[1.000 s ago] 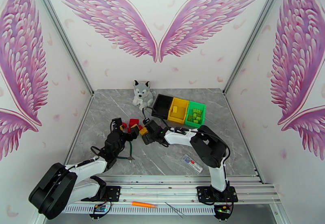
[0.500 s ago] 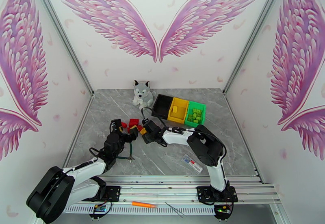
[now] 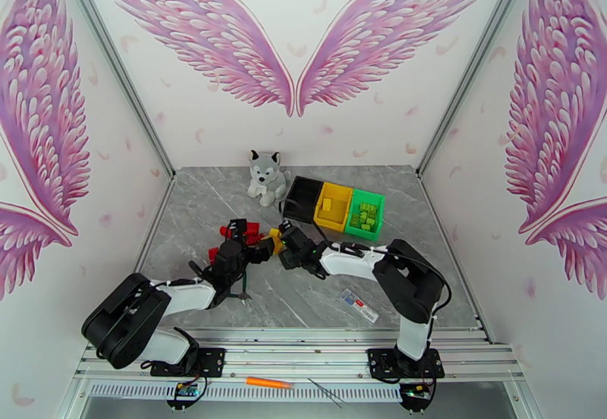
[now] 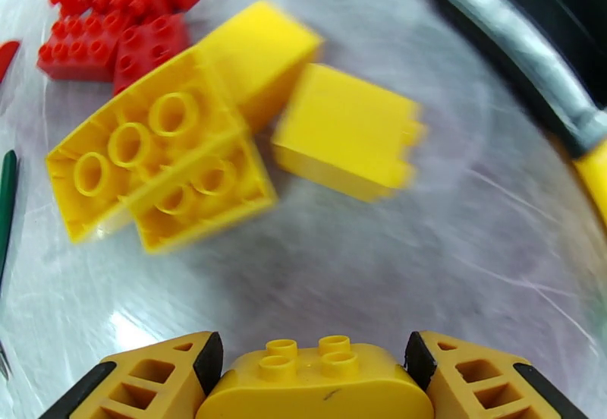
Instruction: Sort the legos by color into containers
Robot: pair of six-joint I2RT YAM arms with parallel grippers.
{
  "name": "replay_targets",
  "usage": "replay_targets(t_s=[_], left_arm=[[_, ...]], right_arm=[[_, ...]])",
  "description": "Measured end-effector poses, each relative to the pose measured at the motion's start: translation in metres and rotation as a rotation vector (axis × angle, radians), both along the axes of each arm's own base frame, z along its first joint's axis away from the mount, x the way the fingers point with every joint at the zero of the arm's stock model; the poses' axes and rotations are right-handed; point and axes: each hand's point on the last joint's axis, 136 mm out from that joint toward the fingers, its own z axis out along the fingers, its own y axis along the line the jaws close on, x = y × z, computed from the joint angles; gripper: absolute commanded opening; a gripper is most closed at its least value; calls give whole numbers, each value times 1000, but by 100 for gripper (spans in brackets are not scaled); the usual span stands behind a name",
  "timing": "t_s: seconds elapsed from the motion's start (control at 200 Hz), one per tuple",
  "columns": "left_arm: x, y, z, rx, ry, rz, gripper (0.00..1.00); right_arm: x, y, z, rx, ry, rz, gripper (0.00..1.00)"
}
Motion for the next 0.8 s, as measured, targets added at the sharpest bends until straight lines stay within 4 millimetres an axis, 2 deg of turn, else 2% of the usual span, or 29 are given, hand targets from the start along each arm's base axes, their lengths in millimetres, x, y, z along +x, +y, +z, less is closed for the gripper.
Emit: replay_targets(t_s=[0.13,0.245,0.425,0.605,0.72,0.8], left_arm=[[12,-36,5,-4,-19,-64,99],[21,-67,6,-11,-26,-116,99],[30,-99,8,-15,-39,-173,99],[36,-110,13,-20,-56,-188,99],[37,-109,14,-15,-59,-187,99],[39,-106,14,-14,-60,-181,99]], right_arm=[[11,-37,15,10,-32,-96,63],[30,-73,37,41,-74,-205,61],[62,-117,65,76,-121,-355,61],[107,-129,94,116,-166,-448,62],[133,-131,95,111,-164,-481,65],[148,-132,90,100,-151,-497,75]])
